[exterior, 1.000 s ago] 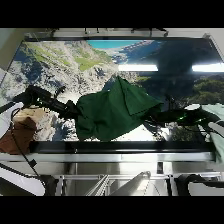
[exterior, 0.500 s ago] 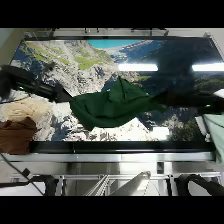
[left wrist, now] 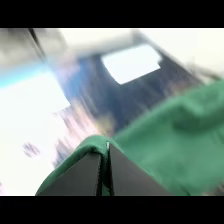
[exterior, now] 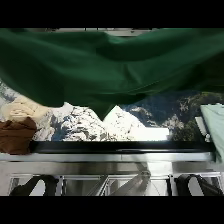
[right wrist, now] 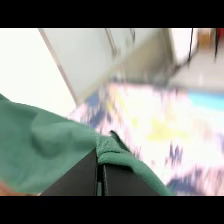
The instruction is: Fold the shirts.
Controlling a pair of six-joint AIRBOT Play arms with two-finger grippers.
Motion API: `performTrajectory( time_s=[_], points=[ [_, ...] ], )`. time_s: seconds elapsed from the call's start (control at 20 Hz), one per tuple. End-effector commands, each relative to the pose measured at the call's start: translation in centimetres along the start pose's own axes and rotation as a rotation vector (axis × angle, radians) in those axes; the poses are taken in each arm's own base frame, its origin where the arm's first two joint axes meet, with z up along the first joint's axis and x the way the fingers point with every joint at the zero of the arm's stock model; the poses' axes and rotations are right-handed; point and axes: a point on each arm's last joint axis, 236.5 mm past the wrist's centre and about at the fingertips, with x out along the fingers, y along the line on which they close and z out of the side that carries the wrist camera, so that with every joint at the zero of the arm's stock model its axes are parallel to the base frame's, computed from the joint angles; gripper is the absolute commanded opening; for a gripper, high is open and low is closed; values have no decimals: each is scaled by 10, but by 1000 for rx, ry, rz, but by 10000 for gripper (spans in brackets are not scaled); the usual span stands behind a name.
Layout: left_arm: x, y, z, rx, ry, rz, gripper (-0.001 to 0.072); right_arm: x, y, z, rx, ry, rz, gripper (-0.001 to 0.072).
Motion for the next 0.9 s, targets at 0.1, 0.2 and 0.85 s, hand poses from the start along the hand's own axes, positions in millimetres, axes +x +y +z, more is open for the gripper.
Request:
performTrajectory(
  time_s=[0.1, 0.2, 0.85],
  points=[
    [-11, 6, 21, 57, -22, 66, 21, -3, 2, 16, 27, -8, -30, 22],
    [37, 34, -24, -66, 144, -47, 21, 8, -38, -20, 164, 89, -41, 22],
    [292, 194, -433, -611, 1063, -63, 705, 73, -318, -326, 765, 301, -357, 519]
  ],
)
